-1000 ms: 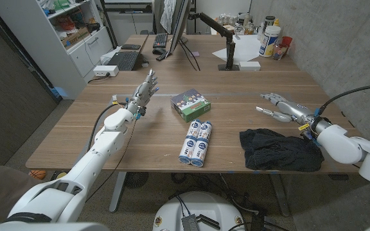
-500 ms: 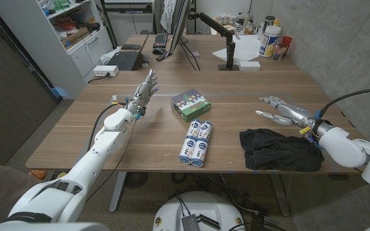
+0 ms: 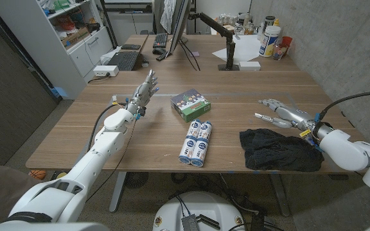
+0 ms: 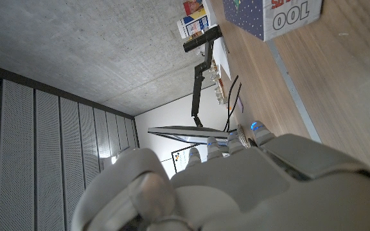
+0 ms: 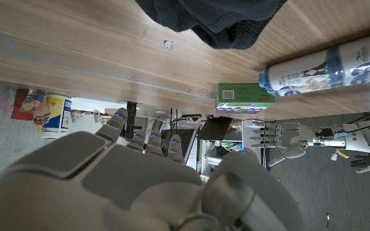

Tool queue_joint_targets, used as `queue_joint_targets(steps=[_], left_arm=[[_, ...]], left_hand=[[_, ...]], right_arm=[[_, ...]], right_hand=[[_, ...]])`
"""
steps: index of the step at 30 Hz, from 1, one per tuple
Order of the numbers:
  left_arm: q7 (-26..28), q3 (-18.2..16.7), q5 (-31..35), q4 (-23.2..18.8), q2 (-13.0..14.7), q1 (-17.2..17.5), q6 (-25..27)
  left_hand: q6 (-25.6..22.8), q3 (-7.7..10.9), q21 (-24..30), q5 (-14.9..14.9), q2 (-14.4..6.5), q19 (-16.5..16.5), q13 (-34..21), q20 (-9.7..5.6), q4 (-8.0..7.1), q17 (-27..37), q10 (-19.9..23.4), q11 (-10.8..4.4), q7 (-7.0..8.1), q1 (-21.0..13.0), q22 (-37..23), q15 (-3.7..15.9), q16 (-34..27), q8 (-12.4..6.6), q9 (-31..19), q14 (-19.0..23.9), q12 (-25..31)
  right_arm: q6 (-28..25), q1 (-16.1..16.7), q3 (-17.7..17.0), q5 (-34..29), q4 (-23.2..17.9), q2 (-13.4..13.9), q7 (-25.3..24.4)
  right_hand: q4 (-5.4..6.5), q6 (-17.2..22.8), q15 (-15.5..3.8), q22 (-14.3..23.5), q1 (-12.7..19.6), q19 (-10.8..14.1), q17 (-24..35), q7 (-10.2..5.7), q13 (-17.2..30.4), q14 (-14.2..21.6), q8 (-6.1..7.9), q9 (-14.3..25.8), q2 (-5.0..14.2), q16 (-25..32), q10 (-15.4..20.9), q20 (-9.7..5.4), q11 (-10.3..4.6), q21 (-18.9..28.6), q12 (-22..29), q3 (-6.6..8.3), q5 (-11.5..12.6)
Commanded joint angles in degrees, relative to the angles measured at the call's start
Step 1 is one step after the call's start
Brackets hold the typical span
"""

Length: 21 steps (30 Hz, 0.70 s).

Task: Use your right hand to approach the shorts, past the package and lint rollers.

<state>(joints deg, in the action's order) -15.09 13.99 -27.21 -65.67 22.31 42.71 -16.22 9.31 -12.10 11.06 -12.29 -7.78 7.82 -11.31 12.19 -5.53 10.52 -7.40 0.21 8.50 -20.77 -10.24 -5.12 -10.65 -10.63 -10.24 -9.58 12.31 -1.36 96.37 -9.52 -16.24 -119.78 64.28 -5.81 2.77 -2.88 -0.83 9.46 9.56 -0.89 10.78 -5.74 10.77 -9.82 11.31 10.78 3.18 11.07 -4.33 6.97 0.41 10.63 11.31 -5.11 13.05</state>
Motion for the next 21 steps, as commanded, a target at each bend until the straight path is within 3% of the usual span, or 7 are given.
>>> queue_joint_targets(steps=[1,21], left_arm=[[-0.34,-0.2,-0.15,0.9,-0.27,-0.26,-0.25],[-1.07,-0.07,0.07,1.79,-0.47,-0.95,-0.37]], left_hand=[[-0.44,0.28,0.2,0.08,0.18,0.59,-0.12,0.04,0.08,0.31,-0.02,-0.17,-0.01,-0.65,-0.2,-0.09,-0.37,-0.39,-0.12,-3.26,0.28],[-0.43,0.3,0.2,0.08,0.19,0.64,-0.12,0.04,0.07,0.31,-0.05,-0.25,-0.1,-0.64,-0.2,-0.16,-0.36,-0.33,-0.12,-3.35,0.26]], right_arm=[[-0.19,2.4,-2.21,-2.02,-1.9,-2.78,3.33],[-2.15,5.02,-3.77,-4.66,-3.96,-6.71,4.1]], right_hand=[[-0.4,-0.45,0.06,0.19,0.68,-0.33,0.28,-0.01,0.3,-2.8,-0.25,0.29,0.11,0.28,-0.46,0.13,0.07,-0.07,-0.17,-0.15,0.05],[-0.5,-0.56,0.01,0.19,0.82,-0.38,0.29,0.0,0.3,-2.83,-0.22,0.3,0.14,0.28,-0.55,0.1,0.03,-0.05,-0.12,-0.15,0.0]])
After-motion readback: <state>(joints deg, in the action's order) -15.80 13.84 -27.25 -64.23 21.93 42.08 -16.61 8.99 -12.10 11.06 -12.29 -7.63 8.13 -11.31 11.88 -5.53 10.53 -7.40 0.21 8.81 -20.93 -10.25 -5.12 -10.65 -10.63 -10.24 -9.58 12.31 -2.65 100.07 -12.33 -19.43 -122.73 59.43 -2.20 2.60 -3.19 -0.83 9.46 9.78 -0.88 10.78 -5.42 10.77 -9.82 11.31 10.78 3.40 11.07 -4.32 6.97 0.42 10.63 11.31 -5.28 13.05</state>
